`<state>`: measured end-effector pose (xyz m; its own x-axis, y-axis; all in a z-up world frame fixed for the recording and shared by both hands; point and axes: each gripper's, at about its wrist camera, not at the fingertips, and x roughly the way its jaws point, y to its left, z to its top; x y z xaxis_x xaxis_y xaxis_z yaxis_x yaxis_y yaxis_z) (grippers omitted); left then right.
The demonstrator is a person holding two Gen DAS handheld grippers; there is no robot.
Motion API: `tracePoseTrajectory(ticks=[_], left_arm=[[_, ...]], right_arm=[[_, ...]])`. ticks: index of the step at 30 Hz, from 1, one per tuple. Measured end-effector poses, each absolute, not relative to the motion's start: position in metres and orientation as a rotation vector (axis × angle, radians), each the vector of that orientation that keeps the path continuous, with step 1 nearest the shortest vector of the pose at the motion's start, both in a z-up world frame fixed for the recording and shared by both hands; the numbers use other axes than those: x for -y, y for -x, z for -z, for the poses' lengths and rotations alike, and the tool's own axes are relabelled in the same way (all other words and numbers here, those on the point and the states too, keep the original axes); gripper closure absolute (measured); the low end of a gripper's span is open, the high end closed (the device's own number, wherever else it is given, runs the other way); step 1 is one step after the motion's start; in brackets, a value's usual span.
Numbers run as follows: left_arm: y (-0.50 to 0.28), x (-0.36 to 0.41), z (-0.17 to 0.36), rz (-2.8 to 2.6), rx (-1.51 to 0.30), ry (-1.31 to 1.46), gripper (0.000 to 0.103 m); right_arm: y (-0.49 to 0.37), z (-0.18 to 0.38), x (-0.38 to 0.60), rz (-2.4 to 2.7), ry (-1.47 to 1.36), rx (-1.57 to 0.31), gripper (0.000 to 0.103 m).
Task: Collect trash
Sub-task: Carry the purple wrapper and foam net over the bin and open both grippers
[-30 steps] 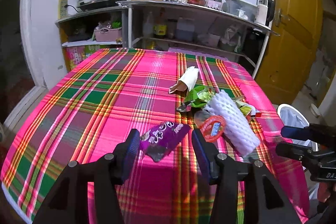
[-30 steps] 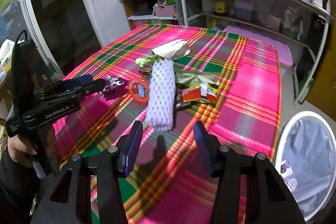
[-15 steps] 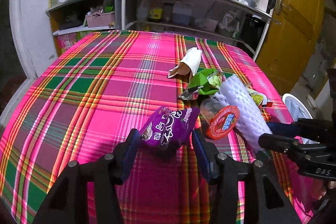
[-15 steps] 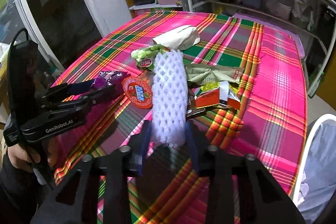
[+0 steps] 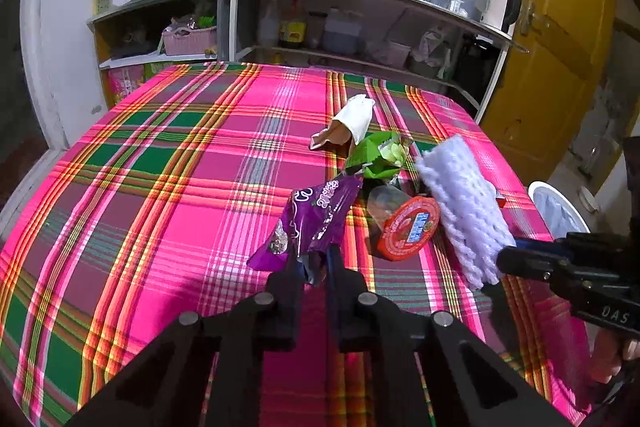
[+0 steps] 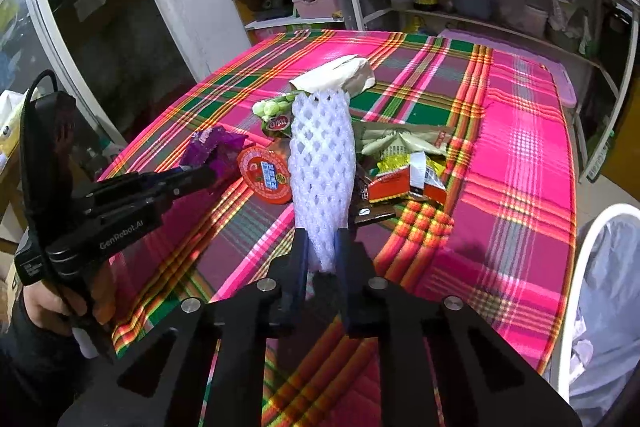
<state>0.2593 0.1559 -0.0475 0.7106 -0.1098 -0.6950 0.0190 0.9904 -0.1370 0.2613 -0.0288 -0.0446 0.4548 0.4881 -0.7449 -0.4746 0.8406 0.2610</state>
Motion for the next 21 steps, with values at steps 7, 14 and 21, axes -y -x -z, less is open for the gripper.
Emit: tracePoseTrajectory(ticks=[7,14,21], left_arm=[[-0.242,-0.152,0.038,0.070,-0.741,0.144,0.103],[-0.225,-0.140,0.029,0.073,-0.720,0.138,0.103],[-0.210,-0.130,0.016,0.079,-0.689,0.132,0.103]], right_arm=[[-0.246,0.034,0.043,-0.590,-0.042,-0.896,0.091],[-0.234,0.030,0.056,-0.581,-0.065,-0.884,0.091],[-0.223,0.022,0.077,-0.563,-0.090,-0.860,0.091]])
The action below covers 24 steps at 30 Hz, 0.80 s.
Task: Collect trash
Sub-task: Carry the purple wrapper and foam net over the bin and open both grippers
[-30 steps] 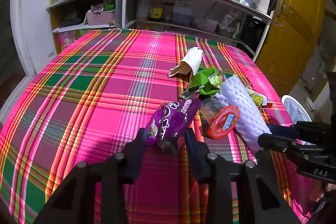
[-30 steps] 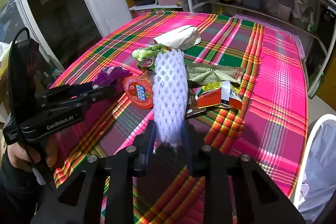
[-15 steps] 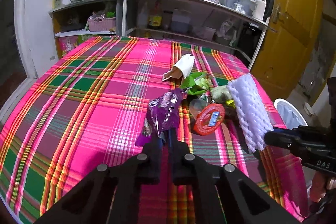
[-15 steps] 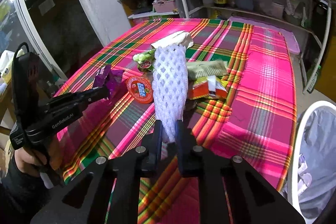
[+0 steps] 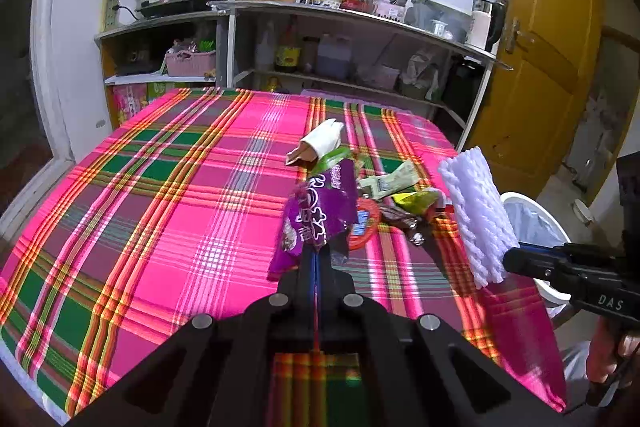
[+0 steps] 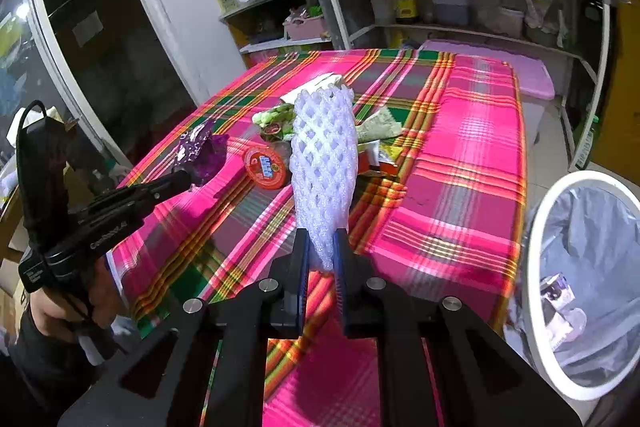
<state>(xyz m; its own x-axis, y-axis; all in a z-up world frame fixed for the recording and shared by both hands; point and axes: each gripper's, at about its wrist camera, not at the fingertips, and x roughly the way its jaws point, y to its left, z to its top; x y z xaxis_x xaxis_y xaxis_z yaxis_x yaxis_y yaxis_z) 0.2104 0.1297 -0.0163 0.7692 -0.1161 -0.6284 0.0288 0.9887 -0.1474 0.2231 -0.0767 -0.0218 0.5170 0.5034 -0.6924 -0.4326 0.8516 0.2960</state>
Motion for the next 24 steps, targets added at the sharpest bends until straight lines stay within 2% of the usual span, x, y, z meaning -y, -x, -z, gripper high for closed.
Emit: tracePoseTrajectory(ticks=[11,24], left_arm=[[-0.193,-0.078,-0.007,0.183,-0.660,0.101,0.103],[-0.207,0.021,-0.004,0.382,-0.688,0.051,0.103]], right_arm=[[-0.195,0.008,0.123,-0.493,-0.142,-0.814,0.091],[-0.175,0.013,0.213,-0.304,-0.237,-0.817,0.091]])
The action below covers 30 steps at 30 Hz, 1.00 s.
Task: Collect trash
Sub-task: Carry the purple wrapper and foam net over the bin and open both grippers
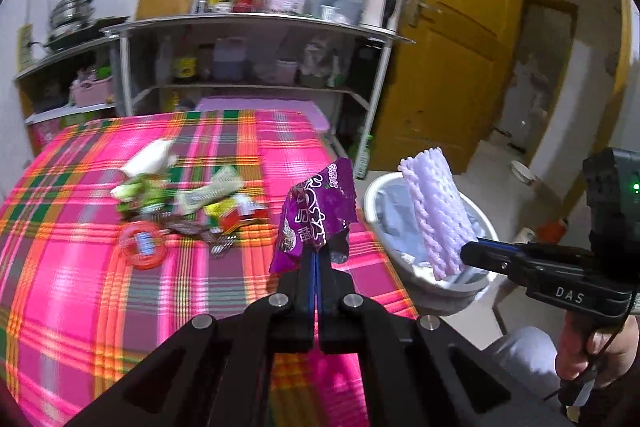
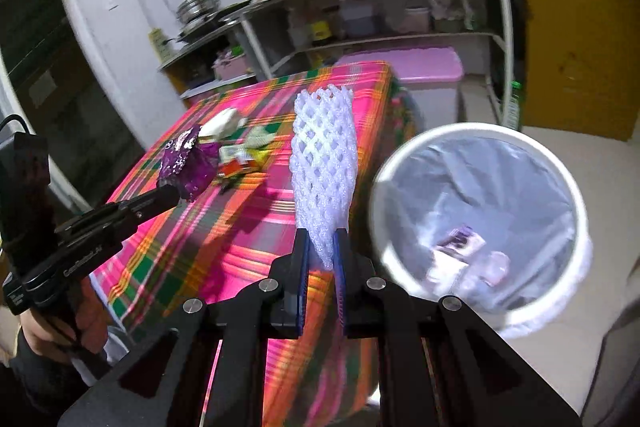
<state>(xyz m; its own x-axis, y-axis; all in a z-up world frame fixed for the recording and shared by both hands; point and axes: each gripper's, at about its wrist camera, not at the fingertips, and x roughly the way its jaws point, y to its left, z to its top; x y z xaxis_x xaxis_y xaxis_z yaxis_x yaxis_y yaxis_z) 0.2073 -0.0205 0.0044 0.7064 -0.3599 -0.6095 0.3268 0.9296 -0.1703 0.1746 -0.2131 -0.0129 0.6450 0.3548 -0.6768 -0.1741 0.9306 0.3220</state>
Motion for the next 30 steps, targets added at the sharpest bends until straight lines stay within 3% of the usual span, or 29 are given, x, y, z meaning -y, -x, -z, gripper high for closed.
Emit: tracePoseTrajectory(ticks=[30], left_arm=[[-0.264,0.156,0.050,0.594,-0.867,-0.010,0.103]], right_arm=[[-0.183,0.066,0.304,-0.088,-0.354,-0.933,0.088]])
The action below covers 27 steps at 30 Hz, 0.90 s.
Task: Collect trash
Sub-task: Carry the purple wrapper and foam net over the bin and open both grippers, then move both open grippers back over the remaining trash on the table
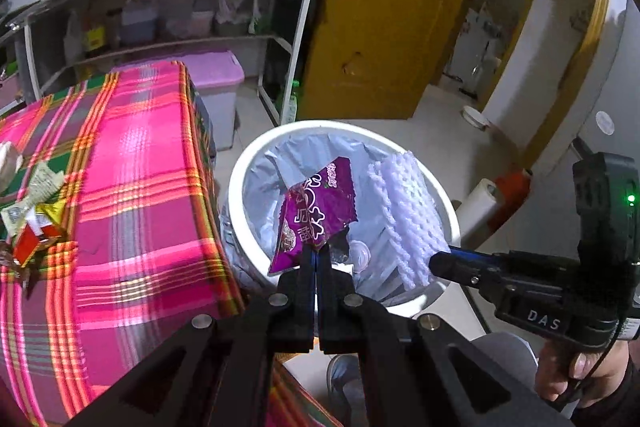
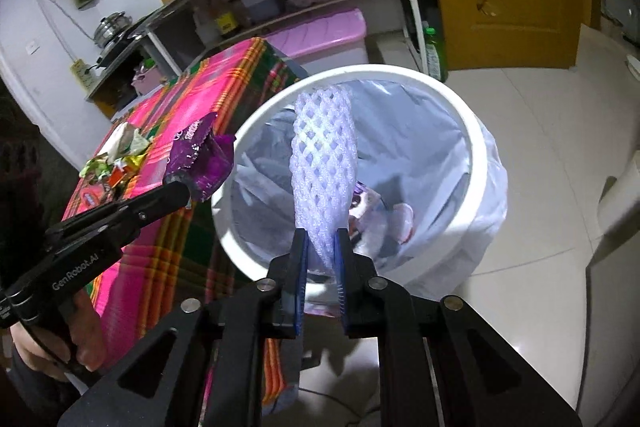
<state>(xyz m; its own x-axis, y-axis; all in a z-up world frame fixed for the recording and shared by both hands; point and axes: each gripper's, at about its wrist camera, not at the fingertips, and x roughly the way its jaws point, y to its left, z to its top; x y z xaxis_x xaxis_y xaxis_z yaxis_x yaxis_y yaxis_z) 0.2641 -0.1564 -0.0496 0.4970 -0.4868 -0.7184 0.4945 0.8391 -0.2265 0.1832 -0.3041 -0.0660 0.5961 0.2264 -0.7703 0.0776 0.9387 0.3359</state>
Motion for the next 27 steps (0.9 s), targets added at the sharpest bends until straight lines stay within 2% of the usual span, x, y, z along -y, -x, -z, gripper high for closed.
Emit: tracePoseTrajectory(ticks=[2,4,6,10,27], left_arm=[[-0.268,0.161,0.053,0.594,-0.877,-0.010,0.103],[-0.273,0.164,0.058,0.595,-0.898,-0.008,0.102],[-0.276,0.165,0.061,0.597,-0.917,-0.003,0.100],[-0.278,0.163,0.061,0.602,-0.916,0.012,0.089],[-0.230,0.107,0.009,0.546,-0.762,0.077,0.088]], right_arm=[[-0.184,0.067,0.305,-0.086,-0.355,-0.937,0.084],[-0.183,0.069,0.307,-0.084,-0.356,-0.939,0.073],[-0.183,0.069,0.309,-0.085,-0.361,-0.934,0.055],[-0.182,0.066,0.310,-0.083,-0.366,-0.924,0.054],[-0.156,0.010,0.278,-0.153,-0.277,-0.788,0.054]])
